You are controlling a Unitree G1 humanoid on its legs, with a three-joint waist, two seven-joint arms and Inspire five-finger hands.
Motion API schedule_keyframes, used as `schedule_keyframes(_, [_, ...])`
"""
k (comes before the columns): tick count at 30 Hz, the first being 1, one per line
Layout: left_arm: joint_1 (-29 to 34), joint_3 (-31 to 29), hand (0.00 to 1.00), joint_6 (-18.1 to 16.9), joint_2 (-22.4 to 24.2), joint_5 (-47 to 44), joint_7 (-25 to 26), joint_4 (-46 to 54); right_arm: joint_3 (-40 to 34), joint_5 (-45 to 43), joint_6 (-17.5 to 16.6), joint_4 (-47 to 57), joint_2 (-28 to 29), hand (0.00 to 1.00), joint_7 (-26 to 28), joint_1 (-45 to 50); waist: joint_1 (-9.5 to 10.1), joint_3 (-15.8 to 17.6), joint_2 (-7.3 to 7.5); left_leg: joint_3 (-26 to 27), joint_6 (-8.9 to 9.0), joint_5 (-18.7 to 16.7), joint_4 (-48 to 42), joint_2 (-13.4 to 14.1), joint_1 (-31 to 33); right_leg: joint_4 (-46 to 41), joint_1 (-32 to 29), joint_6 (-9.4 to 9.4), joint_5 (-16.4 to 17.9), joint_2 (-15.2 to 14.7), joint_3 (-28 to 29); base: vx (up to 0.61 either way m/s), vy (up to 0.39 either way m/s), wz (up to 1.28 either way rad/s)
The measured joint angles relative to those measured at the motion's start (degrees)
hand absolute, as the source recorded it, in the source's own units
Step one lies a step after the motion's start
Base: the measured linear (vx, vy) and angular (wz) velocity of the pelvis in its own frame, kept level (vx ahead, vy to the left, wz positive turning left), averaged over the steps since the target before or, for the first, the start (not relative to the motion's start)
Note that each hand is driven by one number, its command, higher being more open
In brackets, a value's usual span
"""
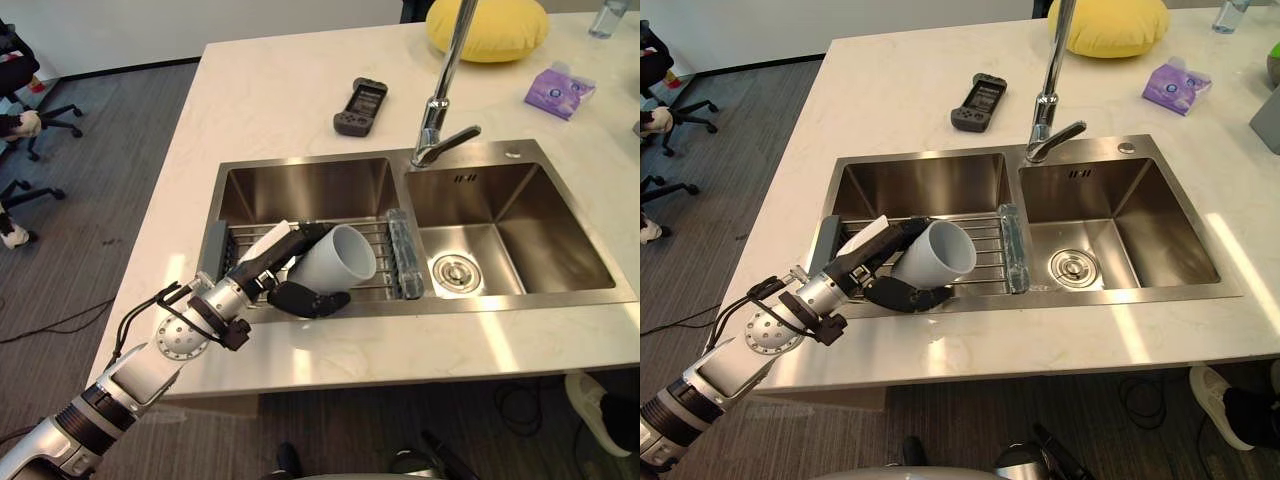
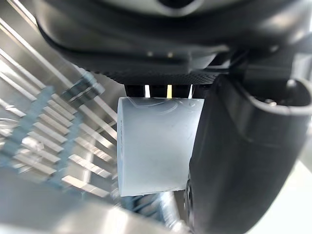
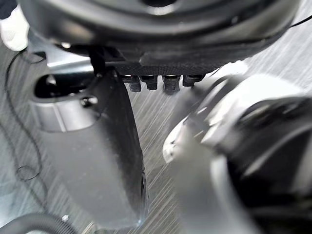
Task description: Walk over to the sink, pick up the cup, carry it to the dishwasher, place the cup inside the dishwasher, then close the dishwasher door
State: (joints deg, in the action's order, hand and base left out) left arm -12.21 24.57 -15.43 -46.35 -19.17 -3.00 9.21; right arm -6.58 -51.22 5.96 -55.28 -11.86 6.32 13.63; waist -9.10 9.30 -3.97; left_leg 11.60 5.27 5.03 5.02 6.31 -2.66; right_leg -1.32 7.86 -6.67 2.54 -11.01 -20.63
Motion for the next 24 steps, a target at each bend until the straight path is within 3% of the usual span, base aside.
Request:
schedule_keyframes(2, [0.5,-3.5,0.00,0.0,2.4,-1.5,0.1,0.1,-1.7,1.3,0.0,-0.3,0.5,1.00,0.4,0.0,0.49,-0.3,0.50,-0.1,-0.14,0.1,0.0,-0.6,0.2,0.1,0.0,-1.32,1.2,-0.7,0.0,-0.09,-0.008,0.03])
schedule_keyframes(7, [1.6,-12.6,0.00,-1.5,8.8,-6.9,0.7,1.6,-6.9,4.6,0.1,-2.3,1.9,1.00,0.7,0.0,2.01,-0.8,0.93,-0.2,0.00,0.5,0.0,-0.2,0.3,-0.4,-0.4,-1.88,1.0,-0.4,0.1,-0.04,-0.015,0.00])
schedule_keyframes(11, [1.8,-17.7,0.00,-4.2,13.7,-9.6,0.7,2.3,-11.2,8.4,-0.1,-2.9,4.5,1.00,1.0,0.4,3.18,-2.2,2.88,-0.2,0.00,0.5,0.0,-0.3,0.8,-0.6,-1.0,-1.96,0.9,-0.4,0.2,0.01,-0.001,0.02])
schedule_keyframes(13, [2.2,-19.9,0.00,-5.3,17.5,-10.3,0.7,2.1,-13.2,9.9,-0.5,-2.9,6.0,1.00,1.7,0.5,3.53,-2.6,3.66,-1.0,0.31,0.0,0.0,-0.5,1.5,-3.9,-2.3,-1.26,2.4,-1.0,-0.2,0.04,0.006,0.20])
schedule_keyframes(16, [3.2,-22.1,0.00,-6.3,22.1,-10.4,1.5,0.1,-14.5,11.2,-0.7,-2.5,7.0,1.00,2.5,1.3,3.71,-2.7,4.12,-4.7,-0.42,-0.7,-0.1,-1.7,1.4,-16.6,-6.2,1.40,5.9,-4.0,-0.2,0.03,0.045,0.50])
schedule_keyframes(19, [5.0,-23.1,0.00,-6.4,23.7,-10.3,3.0,-2.0,-14.3,12.6,-0.5,-2.1,8.1,1.00,3.1,2.5,4.01,-3.0,5.04,-9.5,-1.32,-0.6,-2.3,-3.4,2.2,-25.9,-8.5,1.38,7.0,-5.8,4.9,0.09,0.029,0.87])
schedule_keyframes(20, [5.1,-23.6,0.00,-6.5,23.7,-10.2,3.6,-2.8,-14.3,12.6,-0.2,-2.1,8.8,1.00,3.4,2.7,4.42,-3.3,5.44,-10.6,-1.43,-0.7,-3.7,-3.9,3.6,-25.2,-8.2,0.50,8.9,-5.6,6.6,0.09,-0.124,0.99])
schedule_keyframes(21, [5.1,-25.4,0.00,-6.5,24.3,-10.2,5.1,-3.7,-13.6,12.7,0.6,-2.0,8.9,1.00,2.8,2.4,5.41,-3.7,6.86,-13.0,-1.97,-1.5,-7.6,-5.4,6.8,-21.1,-6.2,1.11,11.1,-5.3,7.7,0.07,-0.151,1.00])
schedule_keyframes(24, [6.3,-29.7,0.00,-6.5,24.8,-12.1,7.9,-5.1,-12.1,14.2,1.4,-1.0,6.7,1.00,2.9,1.4,7.20,-1.3,5.98,-14.8,-2.05,-2.0,-13.7,-6.1,10.6,-11.3,0.1,0.31,11.9,-3.3,8.6,-0.05,-0.118,0.68])
